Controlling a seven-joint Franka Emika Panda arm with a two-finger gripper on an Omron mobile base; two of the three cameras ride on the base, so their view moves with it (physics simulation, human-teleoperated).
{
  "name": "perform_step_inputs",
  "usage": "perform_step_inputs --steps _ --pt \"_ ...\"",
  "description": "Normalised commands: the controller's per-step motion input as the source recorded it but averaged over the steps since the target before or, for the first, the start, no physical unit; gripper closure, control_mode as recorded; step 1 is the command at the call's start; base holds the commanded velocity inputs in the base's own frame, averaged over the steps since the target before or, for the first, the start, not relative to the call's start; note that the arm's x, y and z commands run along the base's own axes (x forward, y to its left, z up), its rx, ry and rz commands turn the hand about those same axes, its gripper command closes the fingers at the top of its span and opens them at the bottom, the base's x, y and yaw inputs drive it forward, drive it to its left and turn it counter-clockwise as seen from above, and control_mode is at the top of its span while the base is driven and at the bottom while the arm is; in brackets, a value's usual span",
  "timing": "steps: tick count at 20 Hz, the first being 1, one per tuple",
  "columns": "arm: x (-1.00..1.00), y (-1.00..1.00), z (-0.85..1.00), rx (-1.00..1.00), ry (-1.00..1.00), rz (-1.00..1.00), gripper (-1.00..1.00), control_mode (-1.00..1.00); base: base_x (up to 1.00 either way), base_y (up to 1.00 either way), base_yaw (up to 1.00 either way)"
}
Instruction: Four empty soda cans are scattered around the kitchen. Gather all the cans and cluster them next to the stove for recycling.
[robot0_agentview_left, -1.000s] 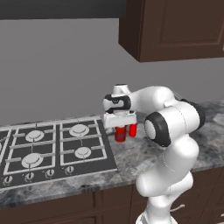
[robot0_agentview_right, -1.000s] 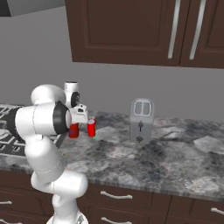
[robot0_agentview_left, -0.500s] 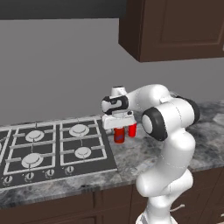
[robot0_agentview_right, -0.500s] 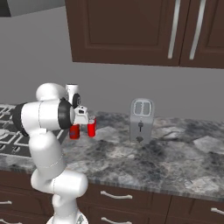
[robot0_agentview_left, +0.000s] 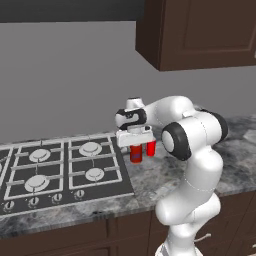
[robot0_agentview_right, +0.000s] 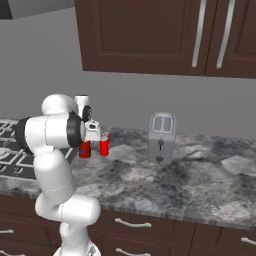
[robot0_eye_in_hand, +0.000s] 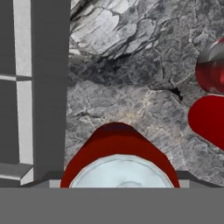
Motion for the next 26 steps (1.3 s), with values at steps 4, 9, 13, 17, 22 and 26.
perform_step_inputs --steps 4,9,13,17,22,26 --pt "0.00 0.00 -0.04 0.00 0.00 0.00 -1.00 -1.00 0.00 0.00 0.00" --pt "-0.07 0.01 -0.01 0.00 0.00 0.00 -1.00 -1.00 0.00 0.00 0.00" --pt "-0.43 0.00 0.00 0.00 -0.05 0.00 -1.00 -1.00 0.00 0.00 0.00" --pt "-0.61 0.00 0.10 0.00 -0.08 0.00 -1.00 -1.00 0.00 0.00 0.00" --pt "-0.72 -0.08 0.20 0.00 -0.15 0.00 -1.00 -1.00 0.00 0.00 0.00" --pt "-0.96 -0.35 0.34 0.00 -0.09 -0.02 -1.00 -1.00 0.00 0.00 0.00"
